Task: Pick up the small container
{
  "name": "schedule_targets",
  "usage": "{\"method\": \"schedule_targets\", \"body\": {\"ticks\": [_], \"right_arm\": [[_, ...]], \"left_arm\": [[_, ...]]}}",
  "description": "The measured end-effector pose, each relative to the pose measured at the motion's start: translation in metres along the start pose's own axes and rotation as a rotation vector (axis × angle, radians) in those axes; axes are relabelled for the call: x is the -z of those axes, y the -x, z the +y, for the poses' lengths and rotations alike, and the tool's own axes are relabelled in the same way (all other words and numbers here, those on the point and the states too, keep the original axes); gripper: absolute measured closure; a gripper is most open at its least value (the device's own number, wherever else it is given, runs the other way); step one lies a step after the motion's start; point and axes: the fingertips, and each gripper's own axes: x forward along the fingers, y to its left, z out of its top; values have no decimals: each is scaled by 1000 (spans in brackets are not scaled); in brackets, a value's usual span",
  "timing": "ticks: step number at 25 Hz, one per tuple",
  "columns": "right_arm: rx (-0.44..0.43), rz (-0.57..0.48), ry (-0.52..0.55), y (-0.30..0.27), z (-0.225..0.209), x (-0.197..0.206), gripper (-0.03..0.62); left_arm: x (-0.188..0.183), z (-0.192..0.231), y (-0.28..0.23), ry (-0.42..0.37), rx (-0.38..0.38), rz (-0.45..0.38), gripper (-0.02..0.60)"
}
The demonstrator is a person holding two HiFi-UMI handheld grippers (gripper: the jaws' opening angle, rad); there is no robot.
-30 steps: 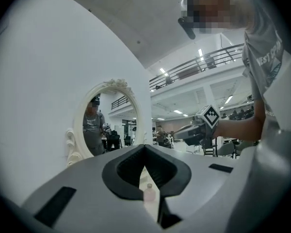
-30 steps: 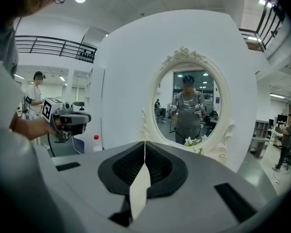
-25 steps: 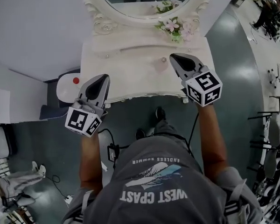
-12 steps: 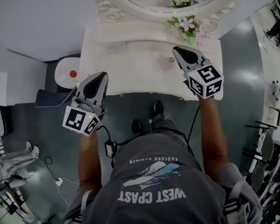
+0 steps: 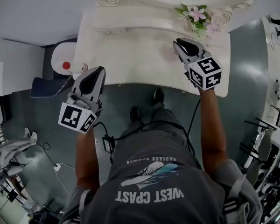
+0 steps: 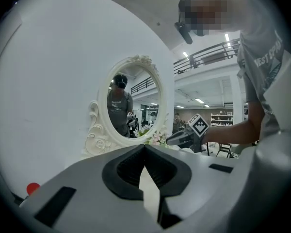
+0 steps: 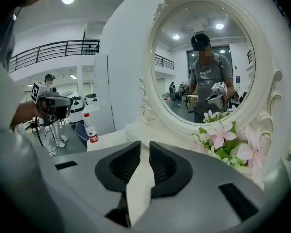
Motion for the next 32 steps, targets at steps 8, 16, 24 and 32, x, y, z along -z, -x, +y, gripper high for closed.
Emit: {"method": "schedule_targets", "body": {"ticks": [8,16,24,32], "right_arm": [[1,52,-47,-19,-13,45,460],[11,108,-89,-32,-24,91,399],[20,138,-122,-31,-28,126,391],[23,160,-134,-54,-30,152,391]], "left_arm": [[17,0,-11,16,0,47,565],[34,-5,-23,32,2,88,565],[44,-23,-20,43,2,127,565],[62,-18,-23,53,1,158,565]]}}
